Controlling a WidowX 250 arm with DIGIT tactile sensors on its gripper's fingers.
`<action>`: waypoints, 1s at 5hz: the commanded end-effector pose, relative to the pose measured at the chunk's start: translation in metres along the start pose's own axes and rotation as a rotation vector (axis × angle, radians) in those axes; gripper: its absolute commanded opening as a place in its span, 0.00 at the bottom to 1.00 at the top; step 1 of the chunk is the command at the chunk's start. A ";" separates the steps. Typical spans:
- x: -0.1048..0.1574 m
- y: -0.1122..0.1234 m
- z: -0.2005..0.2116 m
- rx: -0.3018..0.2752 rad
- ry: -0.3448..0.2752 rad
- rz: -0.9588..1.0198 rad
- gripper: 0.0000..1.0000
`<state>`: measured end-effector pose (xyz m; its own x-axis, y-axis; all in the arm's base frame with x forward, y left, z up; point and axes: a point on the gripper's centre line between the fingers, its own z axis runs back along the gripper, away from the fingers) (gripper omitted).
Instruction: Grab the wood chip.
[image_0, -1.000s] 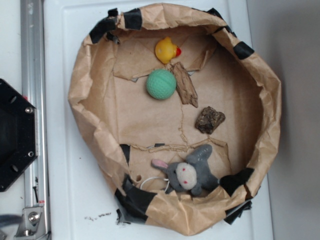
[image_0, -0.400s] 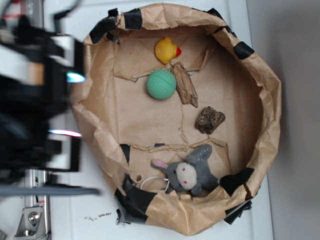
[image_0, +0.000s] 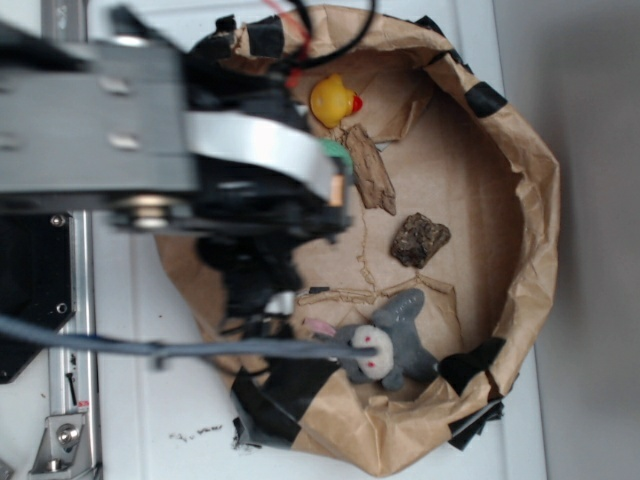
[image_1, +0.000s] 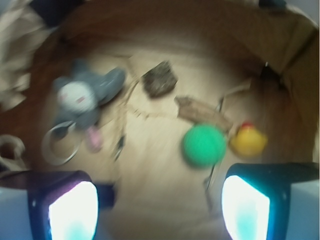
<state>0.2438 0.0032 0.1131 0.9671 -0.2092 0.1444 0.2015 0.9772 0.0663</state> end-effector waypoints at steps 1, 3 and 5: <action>0.013 0.051 -0.027 0.014 -0.023 -0.031 1.00; 0.019 0.063 -0.045 -0.001 -0.034 -0.072 1.00; 0.028 0.050 -0.064 -0.037 -0.027 -0.103 1.00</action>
<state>0.2803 0.0483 0.0445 0.9526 -0.2813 0.1158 0.2816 0.9594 0.0144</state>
